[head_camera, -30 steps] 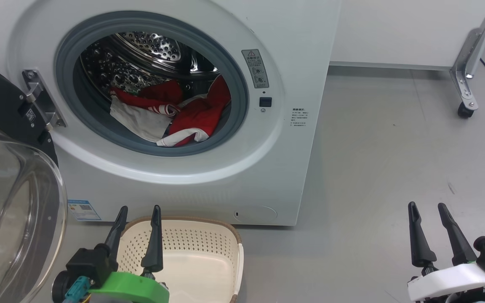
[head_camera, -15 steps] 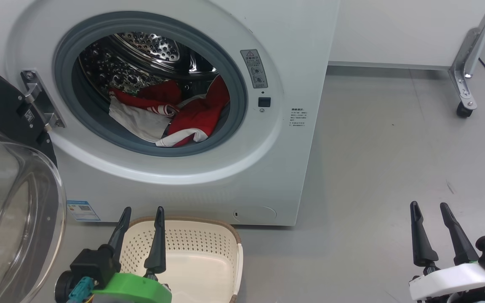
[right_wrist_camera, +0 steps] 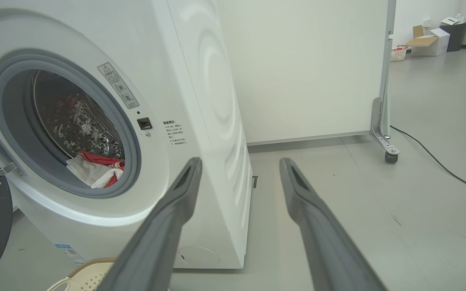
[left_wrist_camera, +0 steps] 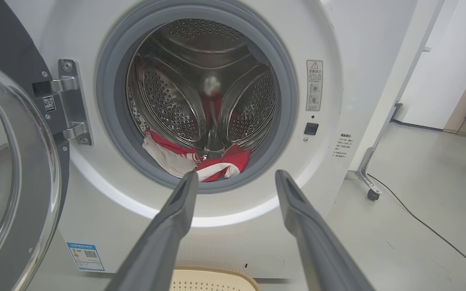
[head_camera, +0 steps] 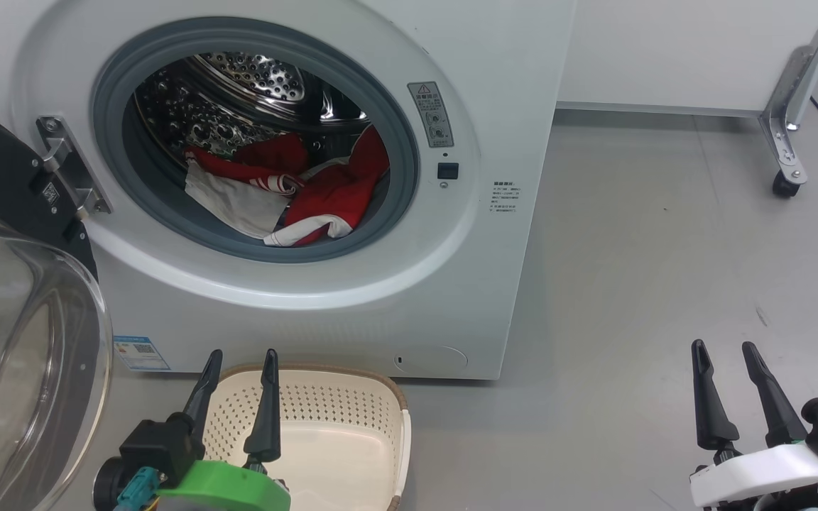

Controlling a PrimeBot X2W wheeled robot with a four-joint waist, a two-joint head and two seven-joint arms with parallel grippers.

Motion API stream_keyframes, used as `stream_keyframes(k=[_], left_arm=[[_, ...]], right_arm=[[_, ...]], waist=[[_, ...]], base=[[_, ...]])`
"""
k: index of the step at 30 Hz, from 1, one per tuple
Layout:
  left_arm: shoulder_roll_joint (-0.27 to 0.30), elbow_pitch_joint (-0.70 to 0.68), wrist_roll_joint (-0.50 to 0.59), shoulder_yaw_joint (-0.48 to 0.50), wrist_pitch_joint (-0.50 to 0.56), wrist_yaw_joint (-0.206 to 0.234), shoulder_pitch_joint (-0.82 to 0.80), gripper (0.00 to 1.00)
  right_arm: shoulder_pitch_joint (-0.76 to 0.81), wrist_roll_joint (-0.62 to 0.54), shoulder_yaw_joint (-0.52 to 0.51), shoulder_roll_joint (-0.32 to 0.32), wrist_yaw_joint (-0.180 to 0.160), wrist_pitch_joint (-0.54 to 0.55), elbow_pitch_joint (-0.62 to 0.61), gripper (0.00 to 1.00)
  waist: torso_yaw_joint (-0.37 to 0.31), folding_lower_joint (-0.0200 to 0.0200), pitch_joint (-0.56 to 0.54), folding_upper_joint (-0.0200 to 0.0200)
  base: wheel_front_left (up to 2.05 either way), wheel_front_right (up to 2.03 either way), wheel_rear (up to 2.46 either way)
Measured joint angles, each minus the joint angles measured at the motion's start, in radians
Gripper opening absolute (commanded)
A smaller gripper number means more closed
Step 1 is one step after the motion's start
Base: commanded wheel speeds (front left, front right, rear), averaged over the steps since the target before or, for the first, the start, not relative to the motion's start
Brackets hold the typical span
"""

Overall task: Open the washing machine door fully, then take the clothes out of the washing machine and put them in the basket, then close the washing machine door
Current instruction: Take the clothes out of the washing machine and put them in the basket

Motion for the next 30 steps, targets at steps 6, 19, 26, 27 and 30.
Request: stream_keyframes(k=[6,19,26,27,30], left_arm=[[0.000,0.000,0.000,-0.002,0.000,0.000,0.000,1.00],[0.000,0.003,0.000,-0.003,0.000,0.006,0.002,1.00],[0.000,0.011,0.008,-0.004,0.002,0.032,0.002,1.00],[0.001,0.013,0.012,-0.004,0.003,0.038,0.001,1.00],[0.005,0.018,0.030,-0.003,0.022,0.052,-0.004,1.00]], right_arm=[[0.000,-0.002,-0.001,0.000,0.001,0.000,0.000,1.00],[0.000,-0.005,0.012,0.000,0.001,0.000,-0.003,1.00],[-0.001,-0.009,0.025,-0.008,0.003,0.000,-0.013,1.00],[-0.001,-0.009,0.025,-0.008,0.004,0.000,-0.016,1.00],[-0.001,-0.009,0.025,-0.013,0.008,0.000,-0.023,1.00]], waist=[[0.000,0.0000,0.000,0.0000],[-0.008,0.0000,0.015,0.0000],[-0.038,0.0000,0.067,0.0000],[-0.043,0.0000,0.075,0.0000],[-0.060,0.0000,0.103,0.0000]], base=[[0.00,0.00,0.00],[0.00,0.00,0.00],[0.00,0.00,0.00],[0.00,0.00,0.00],[0.00,0.00,0.00]])
